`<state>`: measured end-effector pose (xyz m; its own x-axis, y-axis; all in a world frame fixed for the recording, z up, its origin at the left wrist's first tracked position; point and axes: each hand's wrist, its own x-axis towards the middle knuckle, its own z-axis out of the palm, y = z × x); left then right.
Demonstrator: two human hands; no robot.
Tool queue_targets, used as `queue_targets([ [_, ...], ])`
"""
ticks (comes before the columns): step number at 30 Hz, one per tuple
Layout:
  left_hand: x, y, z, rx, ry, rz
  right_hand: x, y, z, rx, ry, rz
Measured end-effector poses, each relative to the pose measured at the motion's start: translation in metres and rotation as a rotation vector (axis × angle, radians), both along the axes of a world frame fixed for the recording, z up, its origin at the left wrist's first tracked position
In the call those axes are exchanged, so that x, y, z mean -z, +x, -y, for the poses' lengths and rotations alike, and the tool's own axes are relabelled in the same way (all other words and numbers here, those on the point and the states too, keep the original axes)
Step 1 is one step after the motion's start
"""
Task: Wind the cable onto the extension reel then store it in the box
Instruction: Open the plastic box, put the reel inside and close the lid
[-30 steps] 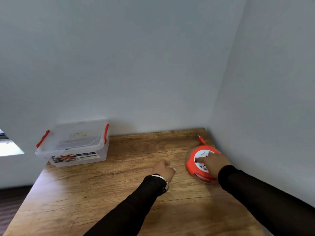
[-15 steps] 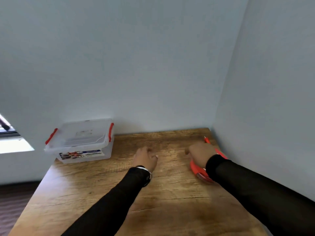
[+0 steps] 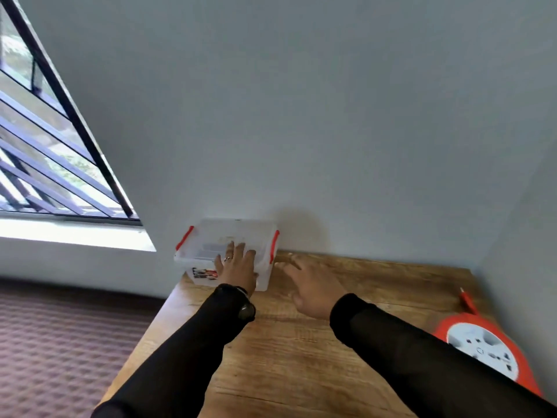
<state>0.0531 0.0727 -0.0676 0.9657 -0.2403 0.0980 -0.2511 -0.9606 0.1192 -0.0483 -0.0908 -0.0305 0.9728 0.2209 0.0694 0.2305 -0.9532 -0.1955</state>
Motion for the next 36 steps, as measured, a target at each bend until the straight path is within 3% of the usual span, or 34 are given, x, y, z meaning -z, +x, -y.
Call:
queue_targets([
  [4,0.009,-0.010,-0.009,0.256,0.138,0.238,0.007,0.000,-0.002,0.055,0.136,-0.007],
  [6,0.008,-0.032,0.001,0.341,0.105,0.331,0.011,-0.003,0.005,0.142,0.276,0.028],
  [9,0.008,-0.085,0.026,0.474,-0.016,0.337,0.013,-0.014,0.020,0.322,0.512,0.022],
  [12,0.000,-0.142,0.047,0.571,-0.176,0.251,0.020,-0.040,0.038,0.484,0.606,-0.021],
  [15,-0.012,-0.164,0.043,0.414,-0.324,0.192,0.030,-0.076,0.055,0.565,0.637,-0.019],
  [19,-0.014,-0.140,0.009,0.006,-0.307,-0.031,0.041,-0.118,0.060,0.649,0.794,0.017],
  [23,0.002,-0.116,-0.010,-0.240,-0.591,-0.289,0.045,-0.128,0.056,0.780,0.913,0.008],
  [26,0.013,-0.110,-0.015,-0.297,-0.828,-0.319,0.044,-0.126,0.055,0.823,0.926,0.042],
  [31,0.021,-0.100,-0.020,-0.331,-0.865,-0.289,0.046,-0.120,0.060,0.857,0.926,0.043],
  [34,0.035,-0.099,-0.032,-0.398,-0.983,-0.526,0.053,-0.118,0.070,0.932,1.047,-0.019],
  [36,0.044,-0.103,-0.037,-0.367,-0.967,-0.588,0.055,-0.118,0.077,0.977,1.149,-0.107],
])
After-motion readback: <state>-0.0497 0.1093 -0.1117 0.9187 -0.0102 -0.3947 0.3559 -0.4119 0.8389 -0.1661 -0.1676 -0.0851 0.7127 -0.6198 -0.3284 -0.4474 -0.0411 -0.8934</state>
